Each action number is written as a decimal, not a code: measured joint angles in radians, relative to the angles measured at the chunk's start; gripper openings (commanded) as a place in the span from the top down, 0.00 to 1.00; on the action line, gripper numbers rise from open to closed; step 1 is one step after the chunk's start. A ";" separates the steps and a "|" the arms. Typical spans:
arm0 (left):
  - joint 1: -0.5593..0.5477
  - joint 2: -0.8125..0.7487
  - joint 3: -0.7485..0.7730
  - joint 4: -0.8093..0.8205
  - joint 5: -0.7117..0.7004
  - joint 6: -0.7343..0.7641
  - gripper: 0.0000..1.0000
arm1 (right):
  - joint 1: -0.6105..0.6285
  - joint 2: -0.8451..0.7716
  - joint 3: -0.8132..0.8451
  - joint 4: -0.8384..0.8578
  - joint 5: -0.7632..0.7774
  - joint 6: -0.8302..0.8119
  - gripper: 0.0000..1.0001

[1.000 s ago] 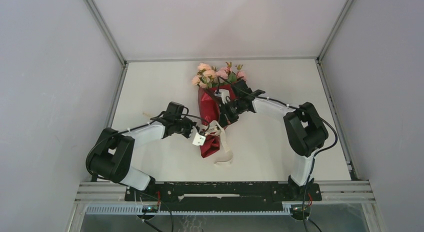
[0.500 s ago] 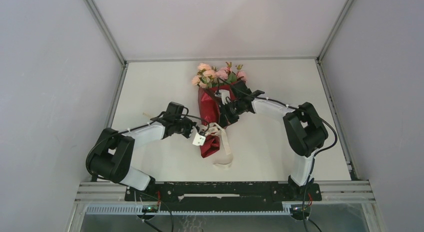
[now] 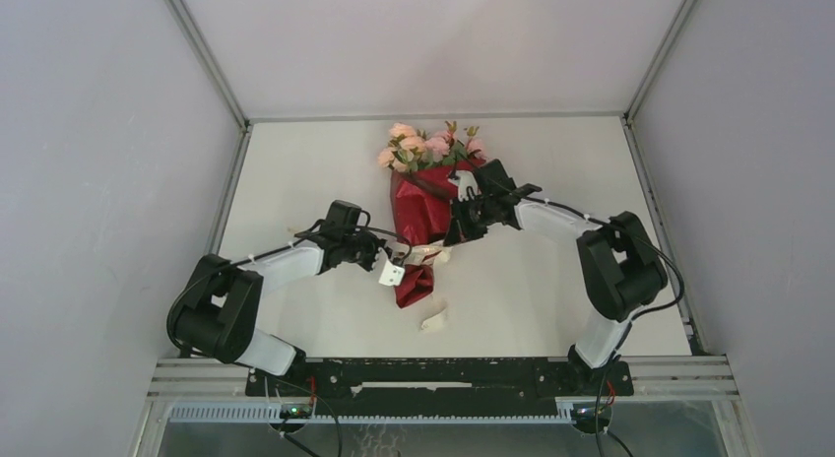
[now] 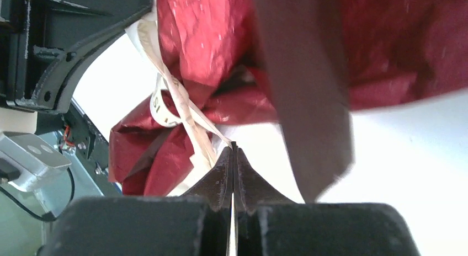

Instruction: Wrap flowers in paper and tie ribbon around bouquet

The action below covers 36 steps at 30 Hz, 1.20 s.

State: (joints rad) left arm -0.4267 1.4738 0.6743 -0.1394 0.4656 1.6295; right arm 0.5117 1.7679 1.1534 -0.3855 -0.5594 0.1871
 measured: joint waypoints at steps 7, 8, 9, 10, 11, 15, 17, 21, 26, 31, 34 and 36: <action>0.011 -0.028 -0.010 -0.006 -0.027 -0.006 1.00 | -0.033 -0.134 -0.155 0.079 0.064 0.092 1.00; 0.014 -0.030 -0.014 -0.007 -0.040 -0.008 1.00 | -0.045 -0.151 -0.189 0.091 0.068 0.103 1.00; 0.018 -0.030 -0.019 -0.007 -0.048 -0.009 1.00 | -0.057 -0.161 -0.213 0.098 0.072 0.109 1.00; 0.024 -0.030 -0.025 -0.008 -0.056 -0.011 1.00 | -0.077 -0.171 -0.245 0.101 0.077 0.116 1.00; 0.030 -0.030 -0.031 -0.008 -0.064 -0.014 1.00 | -0.098 -0.174 -0.274 0.106 0.079 0.122 1.00; 0.043 -0.030 -0.047 0.002 -0.065 -0.013 1.00 | -0.165 -0.166 -0.380 0.134 0.066 0.160 1.00; 0.043 -0.030 -0.052 0.005 -0.055 -0.009 1.00 | -0.179 -0.155 -0.407 0.150 0.052 0.172 1.00; 0.045 -0.030 -0.054 0.005 -0.043 -0.005 1.00 | -0.232 -0.146 -0.437 0.172 0.026 0.194 1.00; 0.049 -0.031 -0.054 0.010 -0.044 0.028 1.00 | -0.282 -0.150 -0.446 0.182 0.005 0.228 1.00; 0.060 -0.035 -0.062 0.012 -0.061 0.107 1.00 | -0.282 -0.150 -0.446 0.181 0.000 0.238 1.00; 0.073 -0.051 -0.078 -0.012 -0.095 0.181 1.00 | -0.282 -0.151 -0.446 0.178 0.006 0.239 1.00; 0.098 -0.061 -0.085 -0.039 -0.167 0.229 1.00 | -0.291 -0.153 -0.449 0.159 0.026 0.242 1.00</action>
State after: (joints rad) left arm -0.3290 1.4128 0.5892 -0.1783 0.2981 1.8587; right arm 0.2207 1.6154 0.7048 -0.2264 -0.5335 0.4290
